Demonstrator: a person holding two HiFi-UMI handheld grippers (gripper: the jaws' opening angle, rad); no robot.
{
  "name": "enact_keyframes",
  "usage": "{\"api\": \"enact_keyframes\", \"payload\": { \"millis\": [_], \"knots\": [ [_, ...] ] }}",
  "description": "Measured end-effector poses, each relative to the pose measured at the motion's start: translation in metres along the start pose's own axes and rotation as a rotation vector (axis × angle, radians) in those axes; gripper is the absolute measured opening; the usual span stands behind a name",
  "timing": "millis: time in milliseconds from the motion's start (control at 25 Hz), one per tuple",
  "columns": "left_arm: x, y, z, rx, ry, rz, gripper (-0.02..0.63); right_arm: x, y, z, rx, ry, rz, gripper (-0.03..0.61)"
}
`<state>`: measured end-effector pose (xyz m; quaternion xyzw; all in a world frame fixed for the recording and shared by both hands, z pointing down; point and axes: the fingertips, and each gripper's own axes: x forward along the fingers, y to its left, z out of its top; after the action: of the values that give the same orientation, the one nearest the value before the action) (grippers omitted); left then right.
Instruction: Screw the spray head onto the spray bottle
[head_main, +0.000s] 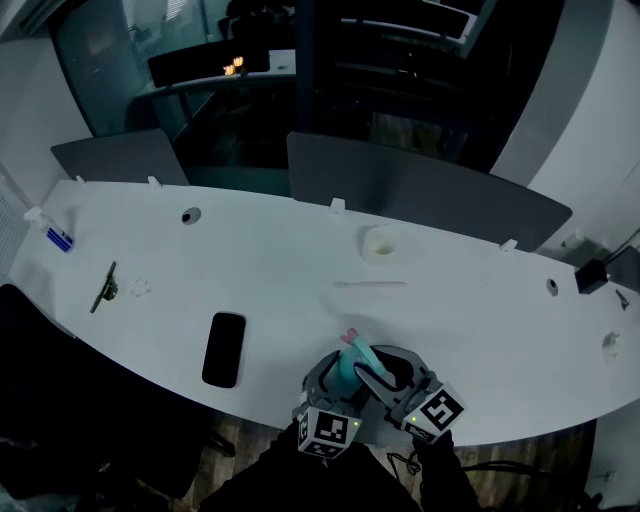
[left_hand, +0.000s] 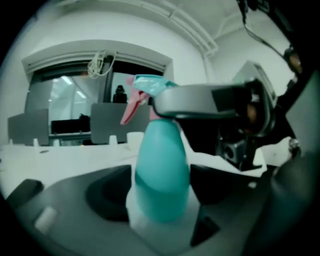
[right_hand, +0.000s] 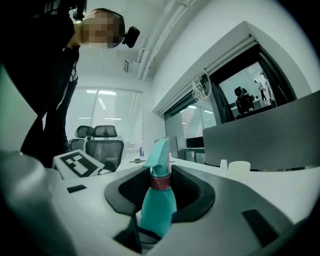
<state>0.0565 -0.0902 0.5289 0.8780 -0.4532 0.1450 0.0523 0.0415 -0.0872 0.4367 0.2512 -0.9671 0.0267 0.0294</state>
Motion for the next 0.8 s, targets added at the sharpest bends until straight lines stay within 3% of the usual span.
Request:
{"api": "enact_keyframes", "payload": {
  "millis": [160,240,320,400,480,520,560,640,720,800],
  "knots": [
    [0.002,-0.001,0.003,-0.006,0.017,-0.407,0.382,0.002,0.001,-0.003,0.014,0.000,0.032,0.132],
    [0.004,-0.005,0.005,0.000,0.023,-0.462,0.361,0.001,-0.001,-0.002,0.029,-0.013,0.020,0.132],
    [0.006,-0.004,0.008,-0.025,-0.009,-0.368,0.359,0.000,-0.003,-0.001,0.021,-0.019,-0.004,0.132],
    [0.005,0.000,0.008,-0.075,-0.049,-0.157,0.357,0.000,-0.003,-0.001,0.010,-0.021,-0.026,0.132],
    [0.004,0.002,0.003,-0.082,-0.029,0.052,0.356,0.000,-0.002,-0.002,0.004,-0.023,-0.035,0.132],
    [0.005,0.001,-0.001,-0.064,-0.002,0.103,0.356,-0.001,-0.002,-0.001,0.004,-0.025,-0.040,0.132],
    [0.007,-0.001,-0.003,-0.040,0.018,0.100,0.358,-0.001,-0.003,-0.001,0.006,-0.027,-0.045,0.132],
    [0.007,-0.002,-0.004,0.004,0.023,-0.033,0.364,-0.002,-0.003,-0.001,0.011,-0.025,-0.048,0.132],
    [0.004,0.001,0.000,0.018,0.012,-0.236,0.408,-0.002,-0.003,-0.002,0.010,-0.021,-0.039,0.132],
    [0.004,0.000,0.004,0.012,0.020,-0.415,0.402,-0.002,-0.005,-0.001,0.020,-0.025,-0.027,0.132]
  ]
}}
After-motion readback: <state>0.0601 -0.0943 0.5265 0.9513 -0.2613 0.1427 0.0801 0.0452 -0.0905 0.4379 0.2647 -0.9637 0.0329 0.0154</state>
